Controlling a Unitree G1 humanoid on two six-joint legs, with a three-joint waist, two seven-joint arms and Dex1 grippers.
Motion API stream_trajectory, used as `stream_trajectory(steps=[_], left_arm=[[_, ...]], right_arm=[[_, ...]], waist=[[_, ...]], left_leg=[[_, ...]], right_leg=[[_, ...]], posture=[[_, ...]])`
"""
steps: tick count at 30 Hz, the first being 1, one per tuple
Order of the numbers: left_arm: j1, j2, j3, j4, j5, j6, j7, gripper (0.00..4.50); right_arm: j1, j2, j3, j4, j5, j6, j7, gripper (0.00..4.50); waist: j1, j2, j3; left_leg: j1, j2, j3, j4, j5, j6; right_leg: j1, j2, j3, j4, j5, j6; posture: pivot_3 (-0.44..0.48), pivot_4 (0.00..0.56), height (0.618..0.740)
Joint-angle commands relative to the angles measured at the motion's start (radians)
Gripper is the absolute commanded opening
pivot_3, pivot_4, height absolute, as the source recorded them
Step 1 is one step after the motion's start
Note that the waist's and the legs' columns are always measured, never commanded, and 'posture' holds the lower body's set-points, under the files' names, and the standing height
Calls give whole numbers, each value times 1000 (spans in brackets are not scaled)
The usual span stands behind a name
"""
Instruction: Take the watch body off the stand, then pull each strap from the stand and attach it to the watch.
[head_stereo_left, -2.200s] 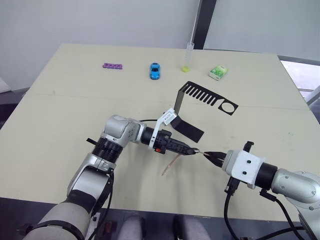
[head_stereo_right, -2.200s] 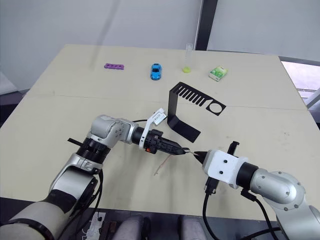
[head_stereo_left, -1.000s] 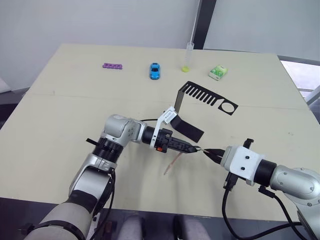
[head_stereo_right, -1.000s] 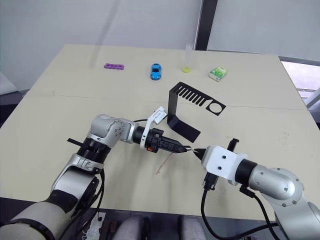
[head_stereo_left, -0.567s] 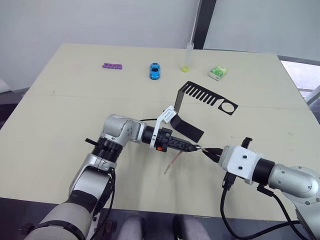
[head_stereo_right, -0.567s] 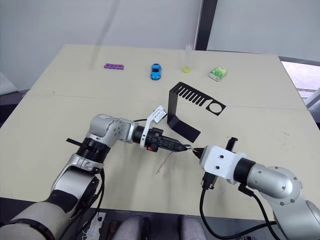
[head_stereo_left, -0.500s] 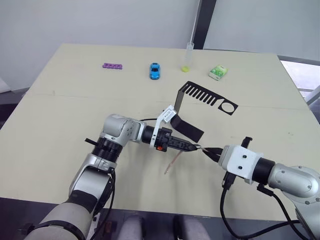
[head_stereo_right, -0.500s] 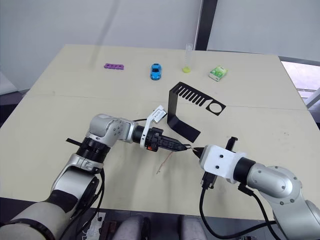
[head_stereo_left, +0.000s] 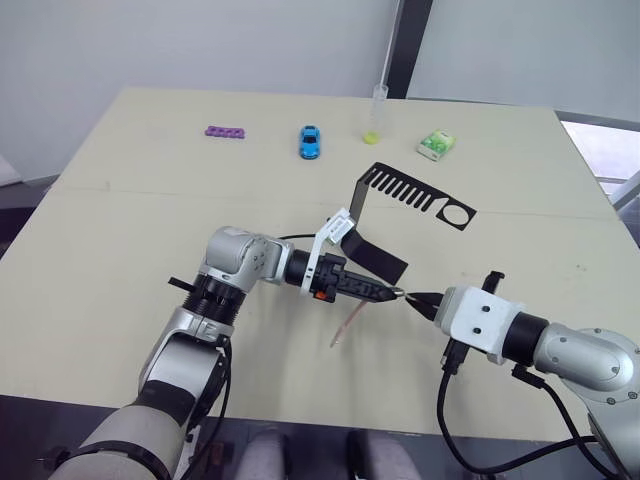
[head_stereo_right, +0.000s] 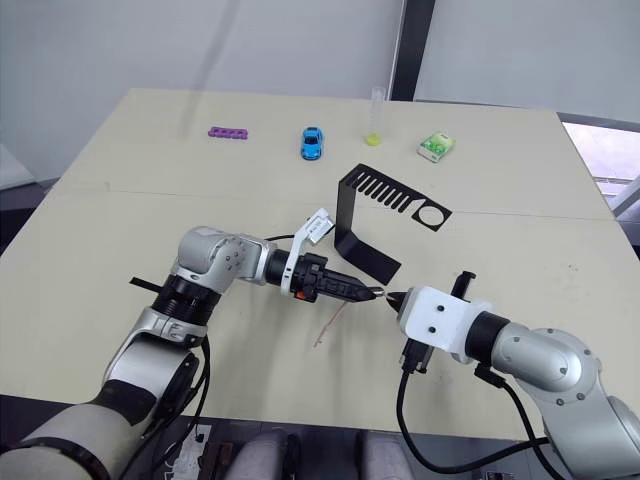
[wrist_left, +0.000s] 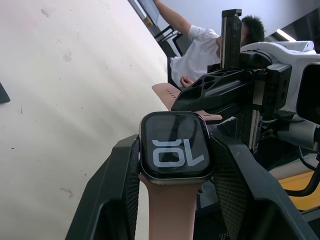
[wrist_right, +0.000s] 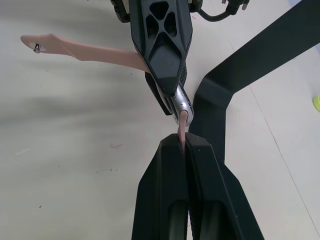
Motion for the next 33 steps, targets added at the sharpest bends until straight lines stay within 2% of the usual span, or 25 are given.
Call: stream_trajectory(steps=[1, 33], left_arm=[[-15, -28, 4, -47, -45, 3, -9, 1596], [-14, -39, 14, -64, -54, 14, 4, 1596]], right_arm=[[-17, 1, 7, -23, -5, -2, -17, 0], [-46, 5, 25, -11, -23, 39, -19, 0]], waist=[[0, 0, 0], [0, 0, 0]], left_leg=[[0, 0, 0, 0, 0, 0], [0, 0, 0, 0, 0, 0]], right_leg=[[0, 0, 0, 0, 0, 0], [0, 0, 0, 0, 0, 0]], posture=[[0, 150, 740], [0, 150, 740]])
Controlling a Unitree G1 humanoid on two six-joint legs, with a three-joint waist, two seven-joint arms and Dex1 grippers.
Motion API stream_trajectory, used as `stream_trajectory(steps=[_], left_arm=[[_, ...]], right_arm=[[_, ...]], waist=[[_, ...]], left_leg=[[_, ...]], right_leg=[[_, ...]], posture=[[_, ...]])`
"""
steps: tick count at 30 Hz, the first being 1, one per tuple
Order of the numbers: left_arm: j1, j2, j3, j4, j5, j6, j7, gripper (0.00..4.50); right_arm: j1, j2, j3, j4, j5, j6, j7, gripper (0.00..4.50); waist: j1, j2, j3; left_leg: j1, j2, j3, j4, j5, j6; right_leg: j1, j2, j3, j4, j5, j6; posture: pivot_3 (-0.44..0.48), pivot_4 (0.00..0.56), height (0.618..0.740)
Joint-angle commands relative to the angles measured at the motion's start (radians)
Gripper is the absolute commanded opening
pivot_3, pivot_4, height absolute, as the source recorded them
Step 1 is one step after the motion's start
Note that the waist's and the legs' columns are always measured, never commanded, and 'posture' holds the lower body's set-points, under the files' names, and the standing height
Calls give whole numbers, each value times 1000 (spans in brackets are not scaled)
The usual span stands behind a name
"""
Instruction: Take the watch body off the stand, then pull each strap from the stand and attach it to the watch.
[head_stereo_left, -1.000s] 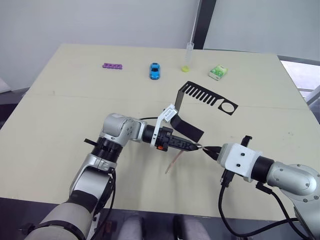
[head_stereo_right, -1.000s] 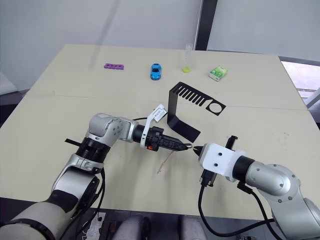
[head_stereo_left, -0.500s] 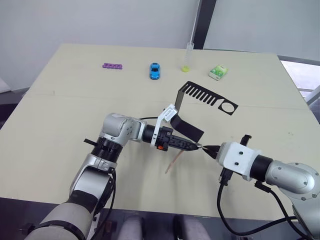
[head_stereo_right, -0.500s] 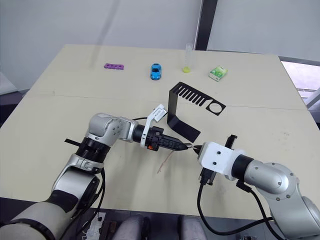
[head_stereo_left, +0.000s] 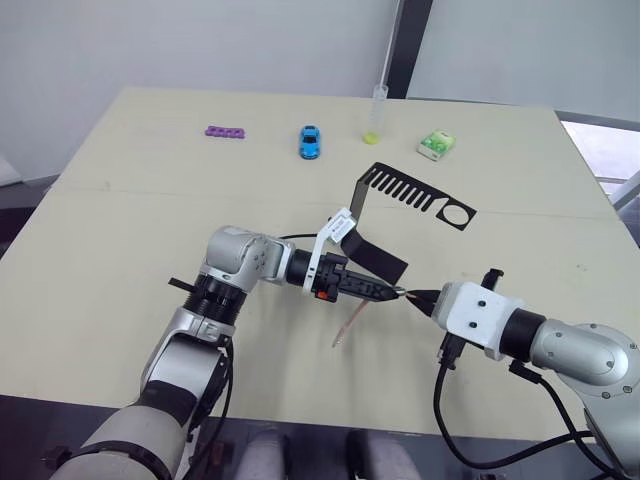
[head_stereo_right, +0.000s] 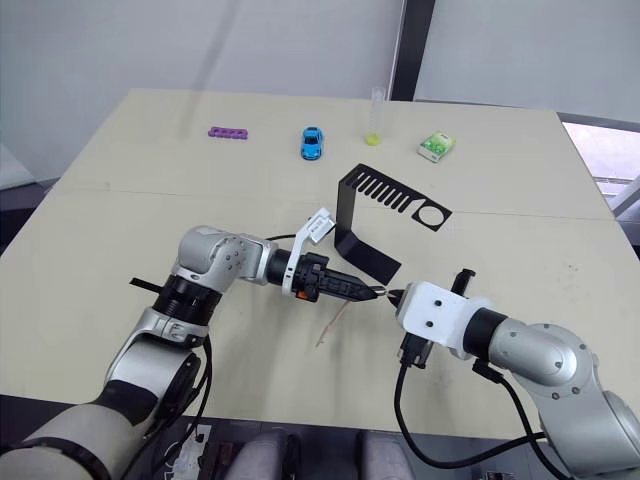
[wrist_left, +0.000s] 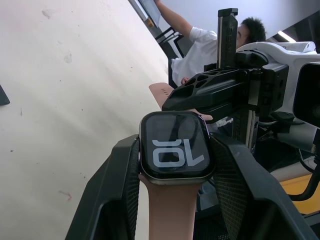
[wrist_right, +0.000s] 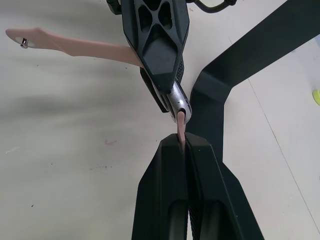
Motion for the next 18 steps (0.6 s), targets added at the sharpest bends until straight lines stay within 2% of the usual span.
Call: stream_trajectory(steps=[1, 18], left_arm=[[-13, -28, 2, -56, -52, 0, -16, 1596], [-8, -35, 3, -57, -52, -7, -12, 1596]], right_arm=[[-14, 4, 4, -19, -2, -2, -20, 0], [-22, 0, 1, -21, -1, 12, -16, 0]], waist=[[0, 0, 0], [0, 0, 0]], left_leg=[[0, 0, 0, 0, 0, 0], [0, 0, 0, 0, 0, 0]], right_leg=[[0, 0, 0, 0, 0, 0], [0, 0, 0, 0, 0, 0]], posture=[[0, 150, 740], [0, 150, 740]])
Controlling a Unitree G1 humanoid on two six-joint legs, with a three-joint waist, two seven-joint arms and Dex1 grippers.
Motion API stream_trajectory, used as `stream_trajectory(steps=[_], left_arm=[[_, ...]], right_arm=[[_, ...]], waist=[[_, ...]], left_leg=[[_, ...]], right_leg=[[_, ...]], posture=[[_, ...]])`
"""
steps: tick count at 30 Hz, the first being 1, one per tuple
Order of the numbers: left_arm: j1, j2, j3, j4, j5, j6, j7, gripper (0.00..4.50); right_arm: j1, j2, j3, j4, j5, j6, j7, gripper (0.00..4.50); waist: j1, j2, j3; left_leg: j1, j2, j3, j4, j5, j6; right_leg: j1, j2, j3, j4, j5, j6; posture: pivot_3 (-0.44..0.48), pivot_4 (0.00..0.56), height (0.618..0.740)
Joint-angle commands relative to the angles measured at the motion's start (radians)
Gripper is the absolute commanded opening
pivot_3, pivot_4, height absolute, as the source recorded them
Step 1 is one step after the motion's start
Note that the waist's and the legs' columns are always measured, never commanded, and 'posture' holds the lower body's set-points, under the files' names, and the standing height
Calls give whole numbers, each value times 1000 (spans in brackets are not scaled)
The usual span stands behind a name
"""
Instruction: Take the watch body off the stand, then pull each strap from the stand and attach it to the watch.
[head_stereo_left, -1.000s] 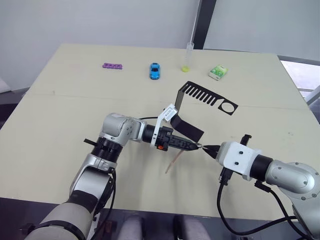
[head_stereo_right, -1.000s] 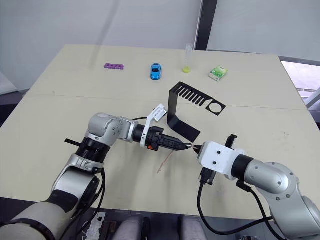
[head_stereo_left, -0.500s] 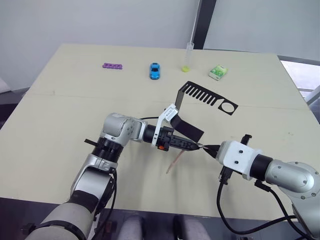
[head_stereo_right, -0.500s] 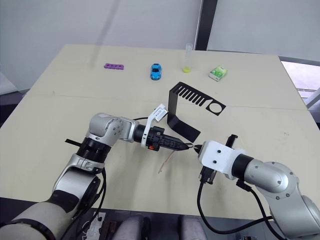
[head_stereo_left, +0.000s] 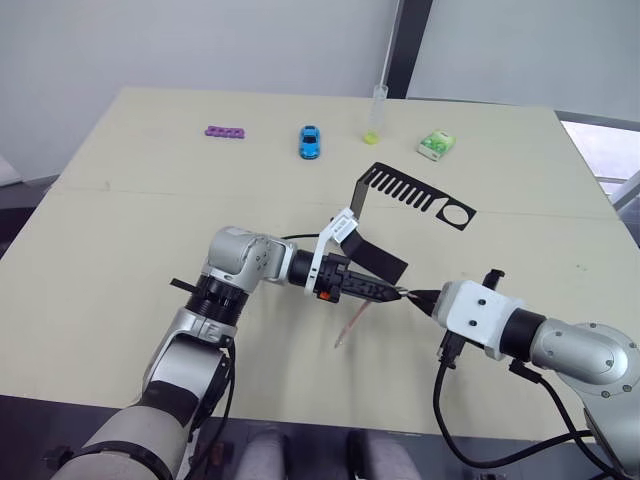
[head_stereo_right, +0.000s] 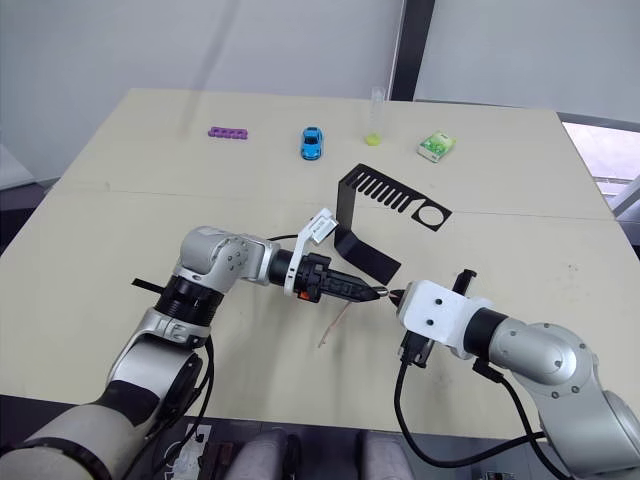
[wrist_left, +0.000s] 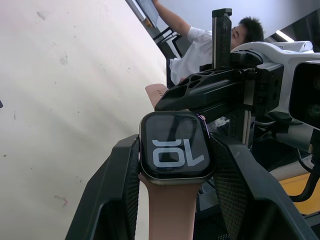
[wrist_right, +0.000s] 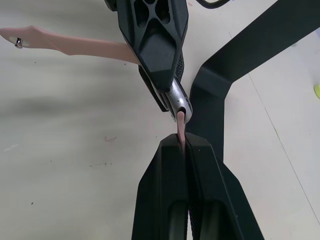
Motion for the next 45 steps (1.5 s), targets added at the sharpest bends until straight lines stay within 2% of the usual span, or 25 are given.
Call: stream_trajectory(steps=[1, 45], left_arm=[[-9, -25, 2, -49, -48, -7, -16, 1596], [-22, -39, 10, -37, -47, -18, -9, 1596]], right_arm=[[-21, 0, 1, -23, 0, -6, -17, 0], [-32, 10, -10, -32, 5, 19, -24, 0]], waist=[[0, 0, 0], [0, 0, 0]], left_leg=[[0, 0, 0, 0, 0, 0], [0, 0, 0, 0, 0, 0]], right_leg=[[0, 0, 0, 0, 0, 0], [0, 0, 0, 0, 0, 0]], posture=[[0, 150, 740], [0, 150, 740]])
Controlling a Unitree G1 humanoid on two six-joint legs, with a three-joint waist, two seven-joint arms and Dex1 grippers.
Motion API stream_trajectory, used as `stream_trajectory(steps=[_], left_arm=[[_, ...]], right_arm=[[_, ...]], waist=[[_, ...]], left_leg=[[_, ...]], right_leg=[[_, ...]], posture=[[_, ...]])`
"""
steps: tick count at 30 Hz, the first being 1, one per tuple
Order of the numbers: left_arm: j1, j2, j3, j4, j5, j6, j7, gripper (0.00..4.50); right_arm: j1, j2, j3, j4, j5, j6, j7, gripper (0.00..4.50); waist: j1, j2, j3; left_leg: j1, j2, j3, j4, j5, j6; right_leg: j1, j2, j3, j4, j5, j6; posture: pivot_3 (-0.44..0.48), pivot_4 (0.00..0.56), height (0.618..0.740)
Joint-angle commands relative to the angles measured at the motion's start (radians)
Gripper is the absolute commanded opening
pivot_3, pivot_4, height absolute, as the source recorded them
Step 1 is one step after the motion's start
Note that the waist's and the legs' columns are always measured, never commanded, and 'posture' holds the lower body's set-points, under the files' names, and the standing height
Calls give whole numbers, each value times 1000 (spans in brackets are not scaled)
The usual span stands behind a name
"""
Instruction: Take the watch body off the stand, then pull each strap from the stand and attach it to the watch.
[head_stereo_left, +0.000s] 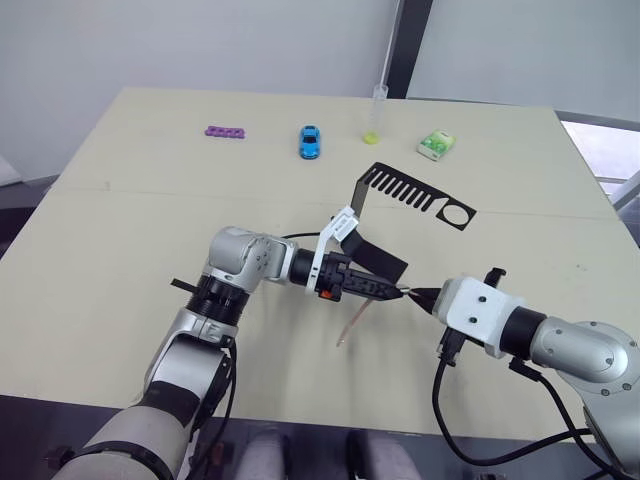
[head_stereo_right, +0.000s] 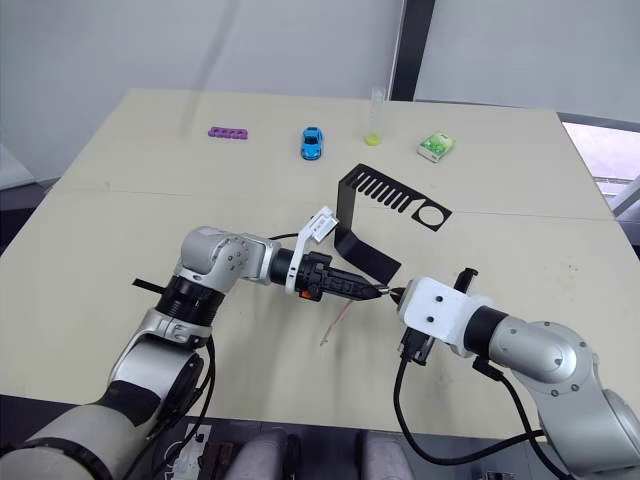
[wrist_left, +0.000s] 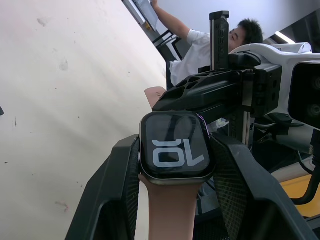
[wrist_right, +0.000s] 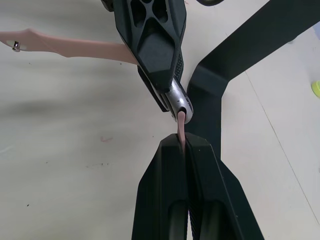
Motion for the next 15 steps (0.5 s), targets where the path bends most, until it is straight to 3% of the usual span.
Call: stream_trajectory(steps=[1, 15], left_arm=[[-22, -31, 2, -36, -46, -7, -17, 1596], [-25, -37, 5, -35, -48, -3, -12, 1596]], right_arm=[[-21, 4, -10, -31, 4, -3, -22, 0], [-20, 5, -11, -28, 5, -2, -22, 0]], waist=[[0, 0, 0], [0, 0, 0]], left_leg=[[0, 0, 0, 0, 0, 0], [0, 0, 0, 0, 0, 0]], right_leg=[[0, 0, 0, 0, 0, 0], [0, 0, 0, 0, 0, 0]], posture=[[0, 150, 740], [0, 150, 740]])
